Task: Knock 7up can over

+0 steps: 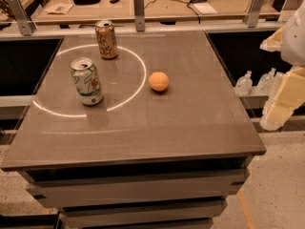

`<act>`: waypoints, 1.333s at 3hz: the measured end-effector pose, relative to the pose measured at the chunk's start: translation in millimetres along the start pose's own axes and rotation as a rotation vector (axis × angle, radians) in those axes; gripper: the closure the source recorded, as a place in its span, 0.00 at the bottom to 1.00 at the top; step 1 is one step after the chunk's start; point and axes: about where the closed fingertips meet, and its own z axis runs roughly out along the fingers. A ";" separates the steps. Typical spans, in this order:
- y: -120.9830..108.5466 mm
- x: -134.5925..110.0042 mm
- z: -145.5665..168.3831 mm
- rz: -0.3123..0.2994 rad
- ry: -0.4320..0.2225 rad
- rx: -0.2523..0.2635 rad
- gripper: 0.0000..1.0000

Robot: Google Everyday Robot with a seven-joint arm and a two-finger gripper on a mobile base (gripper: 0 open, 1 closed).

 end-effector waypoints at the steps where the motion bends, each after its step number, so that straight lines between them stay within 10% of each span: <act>1: 0.0 0.0 -0.1 0.000 0.000 0.000 0.00; 4: -15.9 19.6 -2.6 0.113 -0.436 0.000 0.00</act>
Offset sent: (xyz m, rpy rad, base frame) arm 0.0051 -0.0055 0.0104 0.2883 0.0298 0.0016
